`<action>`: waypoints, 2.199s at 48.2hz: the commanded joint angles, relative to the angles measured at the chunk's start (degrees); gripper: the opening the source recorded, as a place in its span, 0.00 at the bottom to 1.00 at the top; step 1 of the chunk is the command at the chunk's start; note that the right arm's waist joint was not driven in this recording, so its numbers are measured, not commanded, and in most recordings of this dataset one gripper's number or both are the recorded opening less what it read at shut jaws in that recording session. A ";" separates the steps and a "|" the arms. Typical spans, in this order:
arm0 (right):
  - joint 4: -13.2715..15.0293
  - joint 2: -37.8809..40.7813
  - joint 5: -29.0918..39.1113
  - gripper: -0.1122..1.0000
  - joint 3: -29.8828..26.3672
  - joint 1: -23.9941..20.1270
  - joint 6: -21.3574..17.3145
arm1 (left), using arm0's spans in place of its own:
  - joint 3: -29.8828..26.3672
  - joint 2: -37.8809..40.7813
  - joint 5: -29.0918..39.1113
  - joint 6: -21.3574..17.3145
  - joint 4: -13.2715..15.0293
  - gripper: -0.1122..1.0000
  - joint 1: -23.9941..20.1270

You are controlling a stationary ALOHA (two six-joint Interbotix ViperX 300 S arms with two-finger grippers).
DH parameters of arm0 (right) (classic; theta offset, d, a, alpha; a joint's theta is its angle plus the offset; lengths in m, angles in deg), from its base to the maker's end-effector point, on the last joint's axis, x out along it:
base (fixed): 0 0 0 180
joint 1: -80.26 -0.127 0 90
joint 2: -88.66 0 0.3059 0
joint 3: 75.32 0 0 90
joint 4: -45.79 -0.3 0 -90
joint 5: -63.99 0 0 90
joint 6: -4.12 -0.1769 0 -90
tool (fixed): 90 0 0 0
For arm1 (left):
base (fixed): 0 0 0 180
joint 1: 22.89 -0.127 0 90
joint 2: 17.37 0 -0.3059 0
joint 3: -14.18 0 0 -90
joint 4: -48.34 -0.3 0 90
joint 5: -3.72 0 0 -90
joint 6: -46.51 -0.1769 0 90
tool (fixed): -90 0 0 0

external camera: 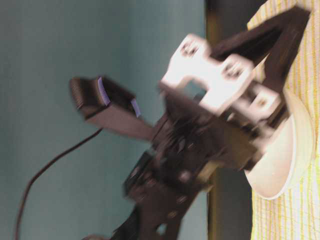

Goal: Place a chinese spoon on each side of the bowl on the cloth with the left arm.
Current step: 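Reach across the cloth and grasp the lower-right white spoon with the left gripper, then carry the spoon onto the cloth and lower it right of the bowl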

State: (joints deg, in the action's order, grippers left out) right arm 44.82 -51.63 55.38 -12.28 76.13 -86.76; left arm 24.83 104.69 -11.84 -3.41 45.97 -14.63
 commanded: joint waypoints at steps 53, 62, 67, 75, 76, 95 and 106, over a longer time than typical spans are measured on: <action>-0.70 0.44 -0.26 0.09 1.05 0.00 -2.72 | -11.43 9.84 6.42 -0.70 -0.18 0.84 3.25; -0.70 0.09 -0.26 0.09 1.32 0.00 -2.72 | -12.13 9.84 7.56 -0.70 -0.18 0.71 3.52; -0.70 0.09 -0.26 0.09 1.32 0.00 -2.72 | -12.66 9.40 7.65 -0.79 -0.18 0.49 3.43; -0.79 0.09 -0.26 0.10 1.23 0.00 -2.72 | -12.83 6.86 8.35 -0.88 -0.26 0.15 2.46; -0.70 0.09 -0.26 0.09 1.32 0.00 -2.72 | -12.83 6.42 8.61 -0.88 -0.26 0.15 2.37; -0.70 0.09 -0.26 0.09 1.32 0.00 -2.72 | -17.05 -5.10 35.07 -12.13 -0.26 0.16 -6.86; -0.70 0.09 -0.26 0.09 1.49 0.00 -2.72 | -18.72 -4.92 38.23 -19.07 -0.26 0.16 -13.80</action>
State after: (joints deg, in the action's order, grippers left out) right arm 44.20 -51.81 55.29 -10.61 76.13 -89.13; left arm 7.26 100.47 26.57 -20.82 45.88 -25.97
